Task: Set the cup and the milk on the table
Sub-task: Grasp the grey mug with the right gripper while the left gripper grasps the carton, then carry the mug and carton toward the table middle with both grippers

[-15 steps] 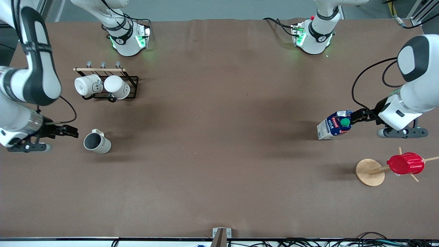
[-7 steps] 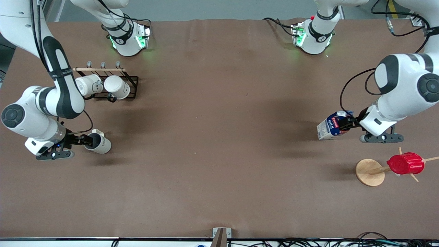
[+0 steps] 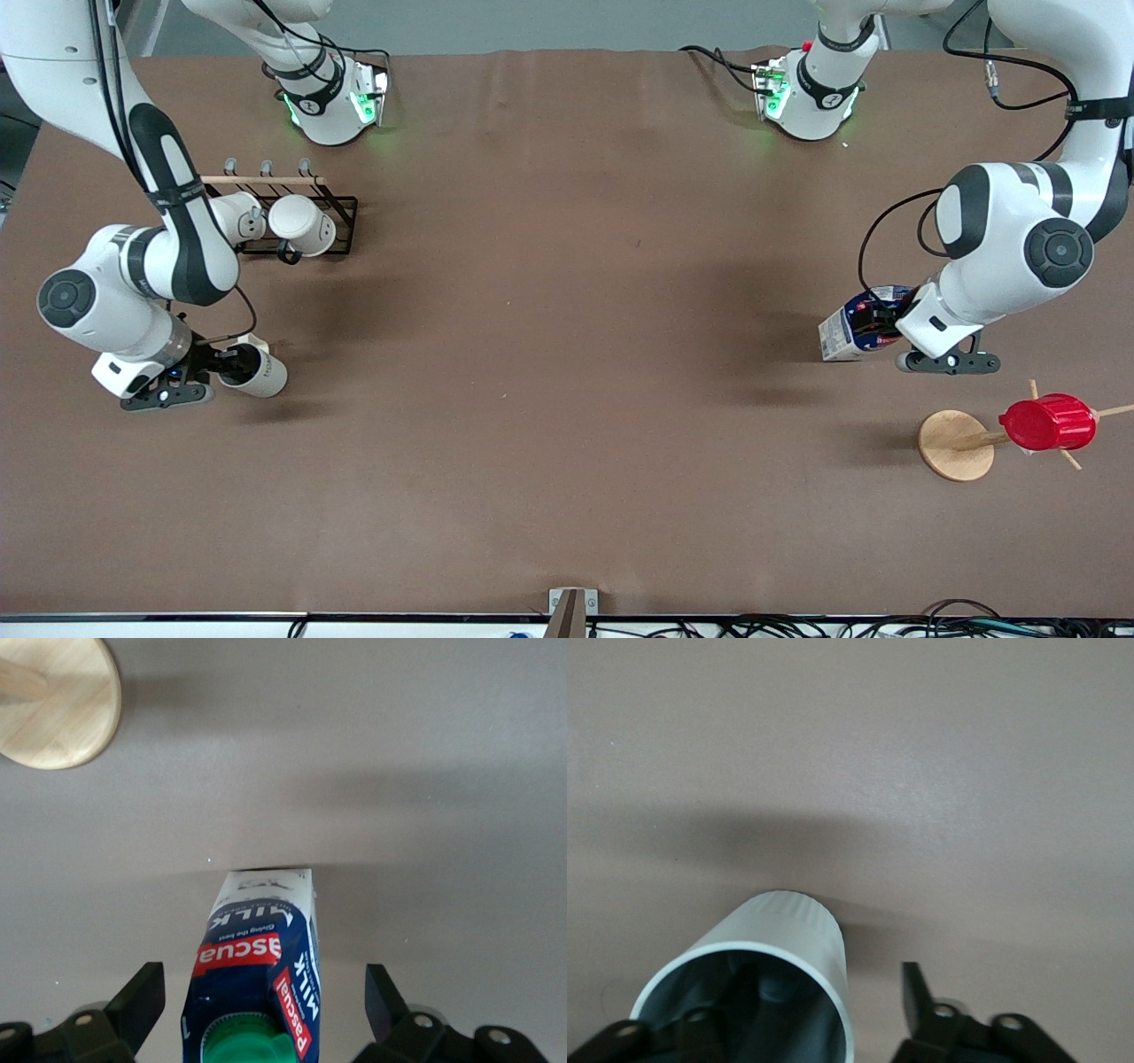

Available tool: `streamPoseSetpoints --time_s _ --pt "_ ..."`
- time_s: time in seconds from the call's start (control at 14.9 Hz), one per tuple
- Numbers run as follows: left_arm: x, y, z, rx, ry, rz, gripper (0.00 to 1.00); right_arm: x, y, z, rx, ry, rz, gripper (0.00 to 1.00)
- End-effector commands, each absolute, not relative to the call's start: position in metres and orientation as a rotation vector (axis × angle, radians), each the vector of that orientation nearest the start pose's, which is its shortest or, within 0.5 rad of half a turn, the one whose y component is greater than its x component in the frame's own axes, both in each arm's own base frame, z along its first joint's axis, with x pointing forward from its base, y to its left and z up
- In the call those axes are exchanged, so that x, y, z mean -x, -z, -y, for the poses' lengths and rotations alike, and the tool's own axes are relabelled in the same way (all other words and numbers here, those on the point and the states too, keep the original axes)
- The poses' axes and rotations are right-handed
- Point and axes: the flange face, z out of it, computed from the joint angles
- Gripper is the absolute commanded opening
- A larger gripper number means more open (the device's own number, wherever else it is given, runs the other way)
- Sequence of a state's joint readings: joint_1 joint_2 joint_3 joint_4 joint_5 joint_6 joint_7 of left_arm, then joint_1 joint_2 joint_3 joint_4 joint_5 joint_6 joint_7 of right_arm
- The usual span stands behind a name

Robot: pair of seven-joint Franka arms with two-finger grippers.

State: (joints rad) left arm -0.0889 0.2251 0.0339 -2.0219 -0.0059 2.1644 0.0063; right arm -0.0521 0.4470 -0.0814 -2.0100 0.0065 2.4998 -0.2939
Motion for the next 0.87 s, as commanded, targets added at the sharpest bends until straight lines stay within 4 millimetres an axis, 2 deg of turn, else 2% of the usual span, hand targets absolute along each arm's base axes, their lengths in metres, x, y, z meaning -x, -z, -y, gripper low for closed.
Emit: streamPoseSetpoints --time_s 0.0,0.13,0.27,0.34,0.4,0.54,0.67,0.81 --pt "-0.572 -0.337 0.029 3.115 -0.109 -0.102 0.98 -0.599 -0.233 0.078 3.161 0.069 0.251 0.03" --pt "-0.573 -0.342 0.029 3.115 -0.095 -0.105 0.96 -0.601 -0.236 0.079 3.162 0.074 0.236 0.00" --pt "-0.572 -0.347 0.028 3.116 -0.083 -0.103 0.94 -0.607 -0.245 0.060 3.149 0.057 0.192 0.00" --pt "-0.572 -0.348 0.028 3.116 -0.083 -0.103 0.93 -0.608 -0.255 0.050 3.139 0.041 0.194 0.00" --pt "-0.572 -0.348 0.028 3.115 -0.085 -0.103 0.92 -0.615 -0.278 0.036 3.128 0.052 0.196 0.00" --pt "-0.568 -0.345 0.028 3.115 -0.102 -0.103 0.89 -0.624 -0.303 -0.006 3.105 -0.014 0.125 0.00" --pt "-0.566 -0.349 0.027 3.116 -0.095 -0.102 0.87 -0.631 -0.322 -0.072 3.078 0.008 0.006 0.00" --pt "-0.562 -0.346 0.025 3.114 -0.109 -0.099 0.85 -0.629 -0.338 -0.143 3.056 0.055 -0.007 0.00"
